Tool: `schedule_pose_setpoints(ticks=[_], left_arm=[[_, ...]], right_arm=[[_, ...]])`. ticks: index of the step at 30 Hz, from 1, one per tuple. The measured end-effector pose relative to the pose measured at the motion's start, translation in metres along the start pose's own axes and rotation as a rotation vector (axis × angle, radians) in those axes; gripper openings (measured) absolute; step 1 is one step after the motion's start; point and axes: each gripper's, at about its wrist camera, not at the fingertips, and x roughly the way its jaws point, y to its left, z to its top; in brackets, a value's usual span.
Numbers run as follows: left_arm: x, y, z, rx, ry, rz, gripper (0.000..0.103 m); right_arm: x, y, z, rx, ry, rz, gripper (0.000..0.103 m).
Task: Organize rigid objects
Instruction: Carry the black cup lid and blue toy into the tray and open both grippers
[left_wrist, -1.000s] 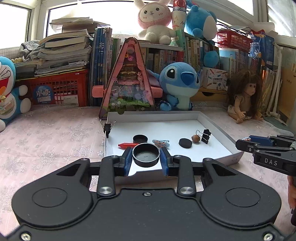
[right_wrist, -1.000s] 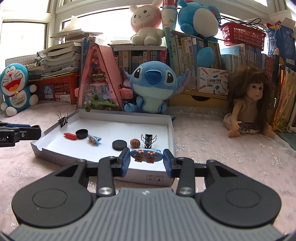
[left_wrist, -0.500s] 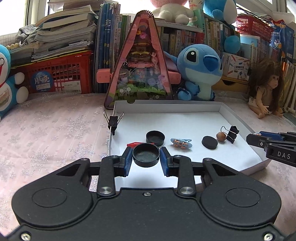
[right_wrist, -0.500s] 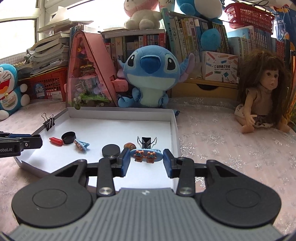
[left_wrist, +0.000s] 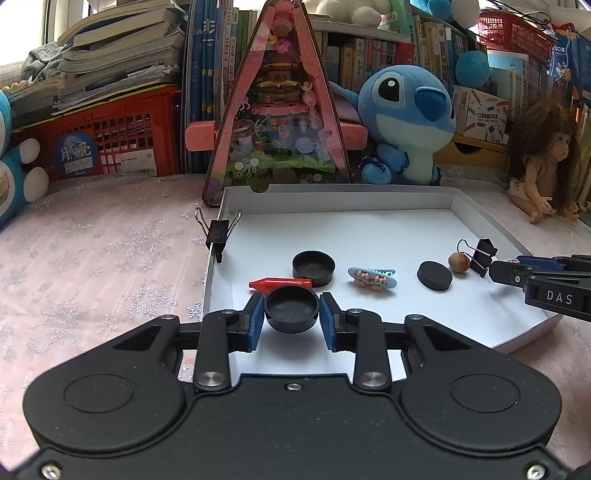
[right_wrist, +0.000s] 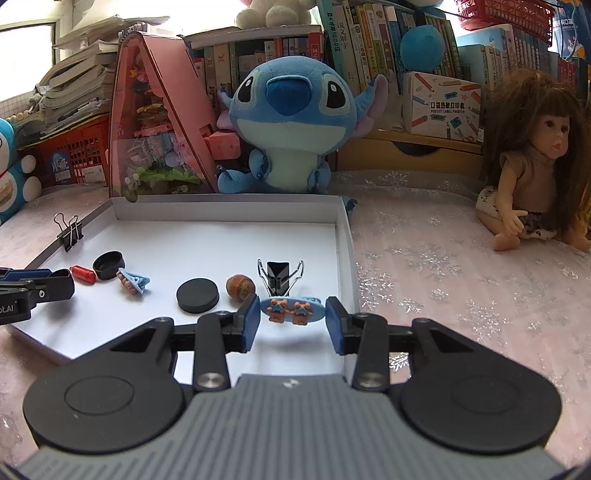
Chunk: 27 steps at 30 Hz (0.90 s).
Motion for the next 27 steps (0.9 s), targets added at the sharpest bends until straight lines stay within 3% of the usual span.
schedule_pose_setpoints(ticks=[15, 22, 27], left_arm=[[0.015, -0.005, -0.001, 0.021, 0.008, 0.022, 0.030], [0.011, -0.007, -0.001, 0.004, 0.014, 0.020, 0.034], [-0.006, -0.009, -0.004, 0.007, -0.016, -0.003, 0.043]], right_arm=[[0.013, 0.011, 0.001, -0.068, 0.042, -0.001, 0.045], [0.007, 0.009, 0.000, -0.042, 0.021, 0.015, 0.066], [-0.010, 0.011, -0.001, -0.047, -0.021, 0.027, 0.073]])
